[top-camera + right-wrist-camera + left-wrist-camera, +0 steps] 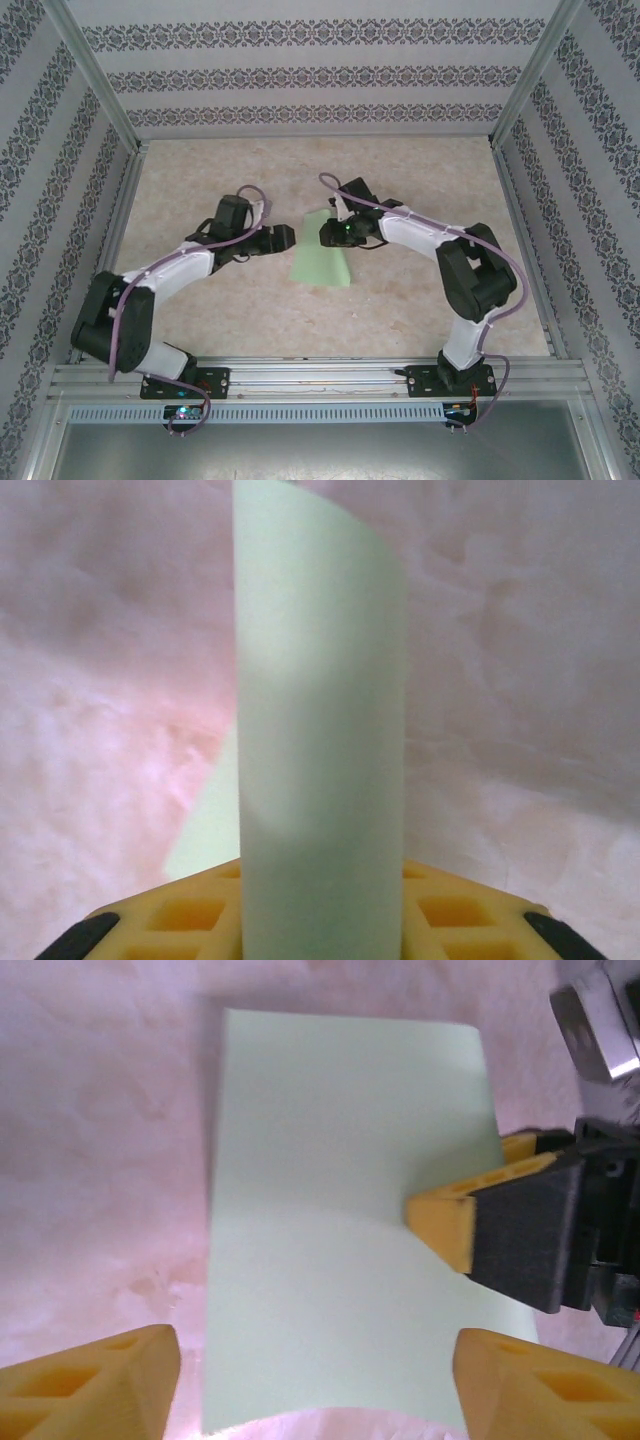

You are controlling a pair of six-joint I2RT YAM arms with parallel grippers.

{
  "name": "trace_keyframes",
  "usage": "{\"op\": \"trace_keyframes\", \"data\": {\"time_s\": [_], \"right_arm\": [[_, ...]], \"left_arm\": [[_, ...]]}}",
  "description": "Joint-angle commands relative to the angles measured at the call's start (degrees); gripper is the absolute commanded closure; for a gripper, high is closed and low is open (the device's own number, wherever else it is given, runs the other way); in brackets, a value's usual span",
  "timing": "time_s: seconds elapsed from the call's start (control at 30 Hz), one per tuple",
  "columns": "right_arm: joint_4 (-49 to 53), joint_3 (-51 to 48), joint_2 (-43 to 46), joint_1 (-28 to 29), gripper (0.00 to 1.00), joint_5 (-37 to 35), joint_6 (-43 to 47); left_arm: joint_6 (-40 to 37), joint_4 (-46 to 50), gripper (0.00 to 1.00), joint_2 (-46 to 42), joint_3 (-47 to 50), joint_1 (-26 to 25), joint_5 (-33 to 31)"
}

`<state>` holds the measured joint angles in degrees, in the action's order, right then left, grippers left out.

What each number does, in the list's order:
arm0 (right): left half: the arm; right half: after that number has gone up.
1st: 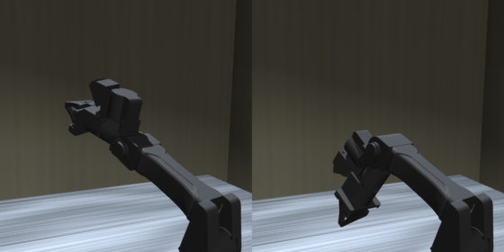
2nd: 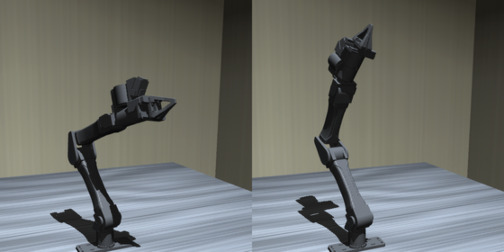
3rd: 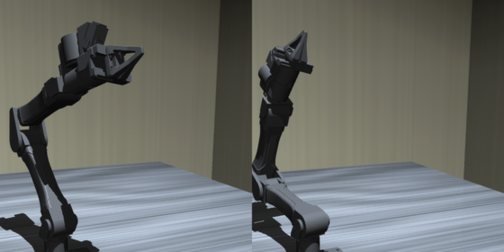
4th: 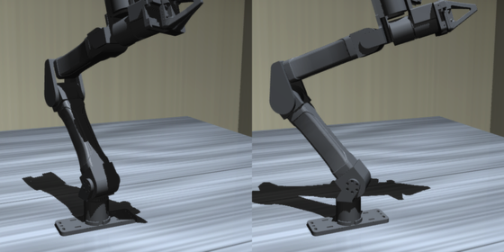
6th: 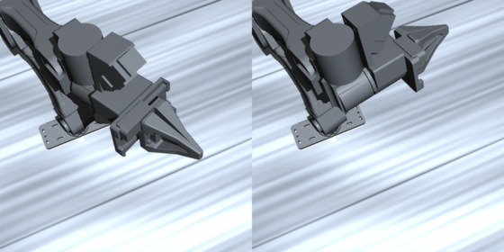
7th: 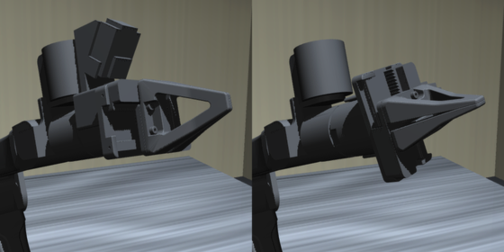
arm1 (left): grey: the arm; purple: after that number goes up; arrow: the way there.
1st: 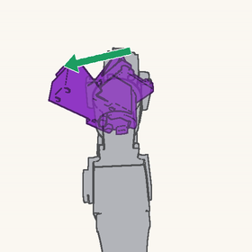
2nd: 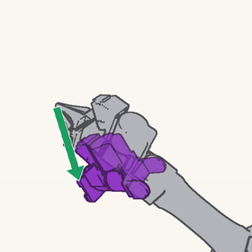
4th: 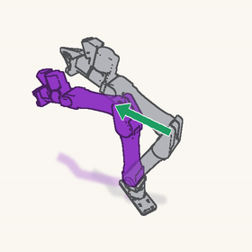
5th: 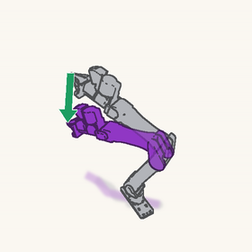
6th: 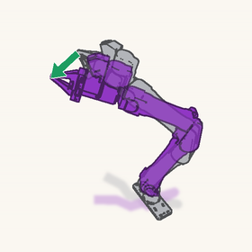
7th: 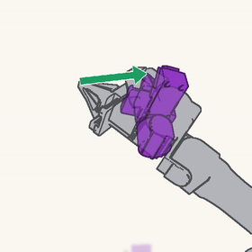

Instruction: Fold a paper plane with a square sheet of paper (fold left side to right side)

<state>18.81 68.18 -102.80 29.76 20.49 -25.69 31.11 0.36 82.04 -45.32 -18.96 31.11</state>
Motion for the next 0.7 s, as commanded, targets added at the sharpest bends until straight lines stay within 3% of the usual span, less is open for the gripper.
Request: {"op": "trace_keyframes", "data": {"time_s": [0.0, 0.3, 0.67], "right_arm": [[-5.58, -2.56, 5.13, -2.06, 0.68, 7.69, -1.32], [-22.97, -11.75, 20.62, -8.62, 0.74, 25.80, -6.07], [-32.66, -11.56, 30.51, -8.65, 0.78, 41.60, -10.89]], "left_arm": [[-2.63, -4.48, 0.22, -4.49, 2.52, 3.12, 5.35], [-4.06, -16.41, 0.00, -13.04, 4.40, 4.99, 21.61], [2.86, -31.02, 0.00, -5.72, -2.82, 4.85, 35.51]]}}
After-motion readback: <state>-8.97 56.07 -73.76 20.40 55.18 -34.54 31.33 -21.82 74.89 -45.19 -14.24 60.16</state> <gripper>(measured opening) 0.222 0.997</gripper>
